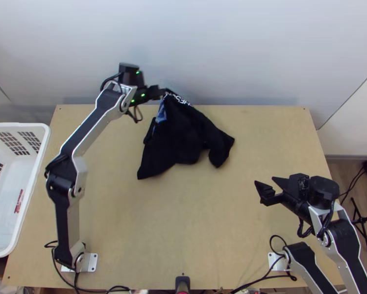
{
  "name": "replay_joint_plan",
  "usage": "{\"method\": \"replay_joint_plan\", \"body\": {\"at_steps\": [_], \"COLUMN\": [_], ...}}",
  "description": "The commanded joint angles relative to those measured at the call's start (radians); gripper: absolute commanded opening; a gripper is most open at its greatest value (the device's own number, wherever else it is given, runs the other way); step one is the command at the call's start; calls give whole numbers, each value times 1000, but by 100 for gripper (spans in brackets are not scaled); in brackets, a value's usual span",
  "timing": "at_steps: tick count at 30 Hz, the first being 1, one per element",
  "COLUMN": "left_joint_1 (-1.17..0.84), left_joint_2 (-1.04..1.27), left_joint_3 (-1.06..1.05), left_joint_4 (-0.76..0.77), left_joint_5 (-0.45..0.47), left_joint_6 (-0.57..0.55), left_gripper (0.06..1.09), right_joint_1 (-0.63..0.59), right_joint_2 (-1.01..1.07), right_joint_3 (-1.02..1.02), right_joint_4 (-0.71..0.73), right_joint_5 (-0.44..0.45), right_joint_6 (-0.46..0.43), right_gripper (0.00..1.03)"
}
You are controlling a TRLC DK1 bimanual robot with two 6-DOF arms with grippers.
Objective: Fold the t-shirt
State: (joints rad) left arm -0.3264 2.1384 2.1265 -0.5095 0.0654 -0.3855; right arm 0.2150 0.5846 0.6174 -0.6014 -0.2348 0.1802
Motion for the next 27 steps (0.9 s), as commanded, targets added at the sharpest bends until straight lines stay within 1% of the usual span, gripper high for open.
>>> {"method": "replay_joint_plan", "body": {"at_steps": [1,4,6,8,10,13,14,18,20,23,27], "left_joint_1": [156,182,190,190,194,196,191,179,184,199,205], "left_joint_2": [71,3,-80,-204,-337,-515,-569,-739,-807,-882,-996], "left_joint_3": [-62,-88,-134,-218,-304,-431,-478,-686,-798,-936,-1067], "left_joint_4": [-101,-189,-230,-233,-224,-212,-212,-196,-167,-167,-155], "left_joint_5": [-50,-38,1,66,155,257,274,281,281,278,271], "left_joint_6": [54,57,65,74,76,71,74,111,114,142,188], "left_gripper": [104,104,104,104,104,104,104,104,104,104,104], "right_joint_1": [21,32,44,55,76,101,107,130,136,162,219], "right_joint_2": [31,47,58,69,86,115,129,202,239,291,400], "right_joint_3": [-10,-24,-28,-25,-27,-25,-24,-13,-5,-2,22], "right_joint_4": [35,52,58,60,66,94,104,172,213,264,299], "right_joint_5": [0,0,0,0,0,-9,-15,-31,-31,-31,-57], "right_joint_6": [38,45,45,45,47,76,84,119,162,217,291], "right_gripper": [92,92,92,92,92,92,92,92,92,92,92]}}
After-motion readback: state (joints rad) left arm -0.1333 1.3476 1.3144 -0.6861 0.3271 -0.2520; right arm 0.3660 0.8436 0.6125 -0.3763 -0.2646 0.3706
